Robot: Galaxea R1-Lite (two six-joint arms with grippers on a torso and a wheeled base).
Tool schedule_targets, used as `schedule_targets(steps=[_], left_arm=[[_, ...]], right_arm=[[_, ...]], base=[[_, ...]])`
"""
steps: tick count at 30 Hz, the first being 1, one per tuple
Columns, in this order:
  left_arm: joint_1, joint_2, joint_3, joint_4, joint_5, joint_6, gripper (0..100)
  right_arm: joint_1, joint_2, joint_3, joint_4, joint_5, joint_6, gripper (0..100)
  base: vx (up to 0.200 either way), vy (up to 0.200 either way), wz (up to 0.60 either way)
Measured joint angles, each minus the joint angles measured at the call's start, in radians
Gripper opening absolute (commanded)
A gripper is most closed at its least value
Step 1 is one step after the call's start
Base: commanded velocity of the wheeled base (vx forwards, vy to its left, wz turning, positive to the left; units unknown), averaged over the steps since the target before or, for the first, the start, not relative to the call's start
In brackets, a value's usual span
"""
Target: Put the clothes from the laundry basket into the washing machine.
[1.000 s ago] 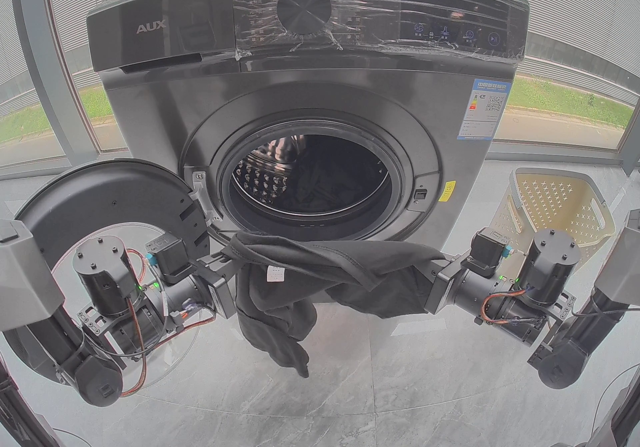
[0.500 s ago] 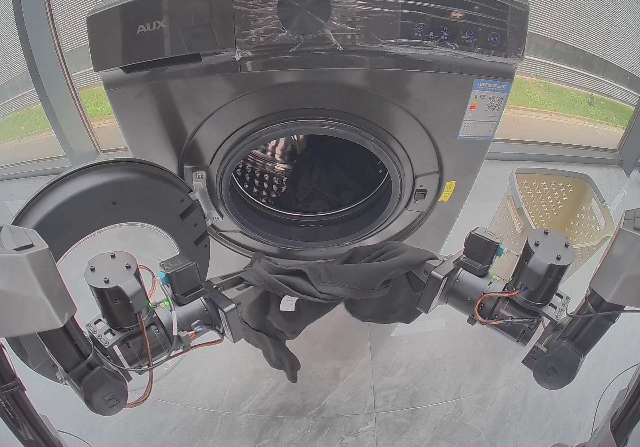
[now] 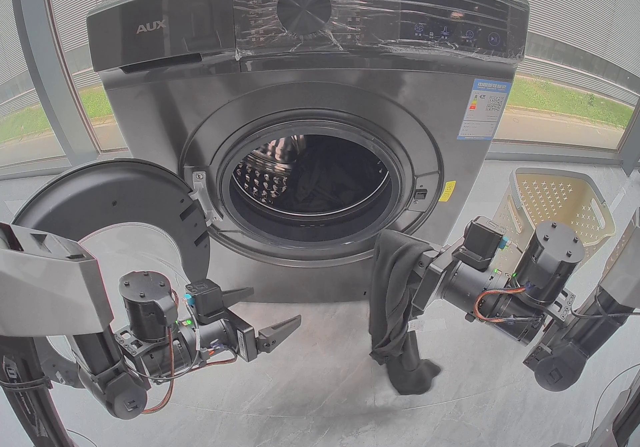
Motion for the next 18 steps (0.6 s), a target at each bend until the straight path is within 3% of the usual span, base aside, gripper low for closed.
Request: schedule_targets(steps=[6,10,18], left_arm=[[-0.013,0.082,-0.011,0.000,-0.006,0.015,100],[-0.024,0.141,-0.037,0.000,-0.041,0.029,100],[-0.033,0.205,-0.062,0.000,-0.057,0.035,100]], right_arm=[[0.003,-0.007,-0.012,0.000,-0.005,-0.001,0],[-0.001,-0.009,-0.024,0.000,-0.009,-0.001,0],[-0.008,-0.009,-0.057,0.000,-0.031,-0.002,0]], base=[[0.000,0.000,0.00],[0.000,0.000,0.00],[0.000,0.000,0.00]])
